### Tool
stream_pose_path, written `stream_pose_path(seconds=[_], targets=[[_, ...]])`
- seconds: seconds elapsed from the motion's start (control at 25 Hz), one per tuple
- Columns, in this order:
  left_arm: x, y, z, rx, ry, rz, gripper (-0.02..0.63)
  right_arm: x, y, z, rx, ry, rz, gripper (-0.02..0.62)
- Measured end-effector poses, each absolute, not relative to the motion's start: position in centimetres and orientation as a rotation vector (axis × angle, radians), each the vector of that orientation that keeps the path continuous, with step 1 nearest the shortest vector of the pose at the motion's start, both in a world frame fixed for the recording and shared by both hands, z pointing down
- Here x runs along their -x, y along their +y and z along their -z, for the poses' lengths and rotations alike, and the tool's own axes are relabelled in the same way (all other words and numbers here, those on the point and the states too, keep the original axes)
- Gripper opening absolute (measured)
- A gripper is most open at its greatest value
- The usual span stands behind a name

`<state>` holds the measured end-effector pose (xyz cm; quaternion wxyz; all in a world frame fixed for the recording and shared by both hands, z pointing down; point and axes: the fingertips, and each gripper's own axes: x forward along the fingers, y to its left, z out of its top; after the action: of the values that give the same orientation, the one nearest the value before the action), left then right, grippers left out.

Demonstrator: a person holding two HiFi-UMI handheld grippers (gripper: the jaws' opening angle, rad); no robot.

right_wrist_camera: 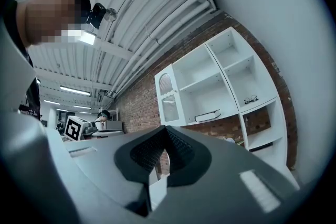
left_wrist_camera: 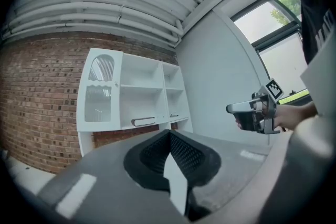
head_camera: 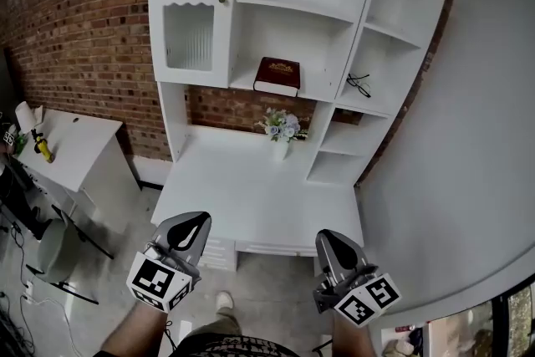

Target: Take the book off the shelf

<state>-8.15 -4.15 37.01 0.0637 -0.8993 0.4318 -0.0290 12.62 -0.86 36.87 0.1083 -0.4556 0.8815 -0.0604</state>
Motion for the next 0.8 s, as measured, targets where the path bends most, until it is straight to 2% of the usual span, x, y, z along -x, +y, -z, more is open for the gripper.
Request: stream_pose_path(seconds=[0.8], targets=[[5.9,-21.5,-37.6,2.834,1.151,0.075,0.0,-11.6,-16.0,-35.1,1.401,2.55,0.205,0.023]])
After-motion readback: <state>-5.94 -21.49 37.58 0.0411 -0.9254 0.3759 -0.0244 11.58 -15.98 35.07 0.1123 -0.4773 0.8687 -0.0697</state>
